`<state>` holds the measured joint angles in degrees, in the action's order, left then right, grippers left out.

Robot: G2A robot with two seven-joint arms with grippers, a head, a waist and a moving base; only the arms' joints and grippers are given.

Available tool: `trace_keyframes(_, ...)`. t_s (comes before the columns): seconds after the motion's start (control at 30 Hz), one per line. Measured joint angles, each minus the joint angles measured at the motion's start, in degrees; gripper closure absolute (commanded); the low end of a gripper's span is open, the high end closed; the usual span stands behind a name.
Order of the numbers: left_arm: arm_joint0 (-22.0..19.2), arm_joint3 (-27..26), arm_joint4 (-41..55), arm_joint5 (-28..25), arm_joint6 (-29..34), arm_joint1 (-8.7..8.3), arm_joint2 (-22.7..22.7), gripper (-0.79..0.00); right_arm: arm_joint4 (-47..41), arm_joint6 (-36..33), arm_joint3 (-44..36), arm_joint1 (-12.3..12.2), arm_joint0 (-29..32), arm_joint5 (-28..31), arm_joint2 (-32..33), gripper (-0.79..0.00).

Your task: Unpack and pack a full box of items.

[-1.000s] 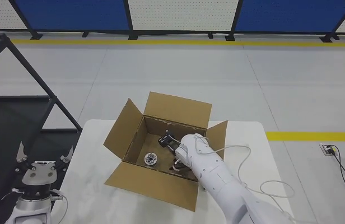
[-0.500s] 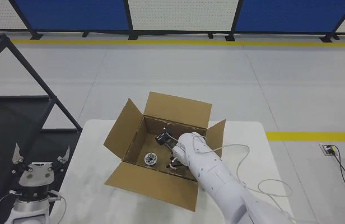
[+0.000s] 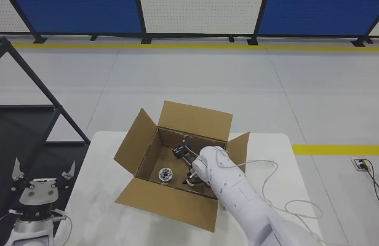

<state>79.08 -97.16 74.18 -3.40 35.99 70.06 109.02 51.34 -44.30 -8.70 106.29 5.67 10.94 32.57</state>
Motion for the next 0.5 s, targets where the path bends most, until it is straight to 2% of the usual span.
trace_keyframes(0.2,-0.1,0.1,0.0,0.2,0.1,0.03,0.1,-0.785,0.3,-0.6,-0.1,0.0,0.3,-0.1,0.2,-0.262)
trace_keyframes(0.33,-0.2,0.2,-0.1,0.3,0.2,0.04,0.1,-0.785,0.8,-1.0,-0.2,0.0,0.4,-0.5,0.2,-0.203)
trace_keyframes(0.4,-0.2,0.2,-0.2,0.3,0.2,0.05,0.2,-0.785,1.0,-1.2,-0.2,0.0,0.5,-0.8,0.2,-0.111)
trace_keyframes(0.43,-0.2,0.2,-0.2,0.3,0.2,0.06,0.2,-0.785,1.1,-1.3,-0.3,0.1,0.5,-0.9,0.2,-0.028)
trace_keyframes(0.5,-0.2,0.2,-0.1,0.3,0.2,0.07,0.2,-0.785,1.2,-1.4,-0.3,0.1,0.5,-1.0,0.3,0.0)
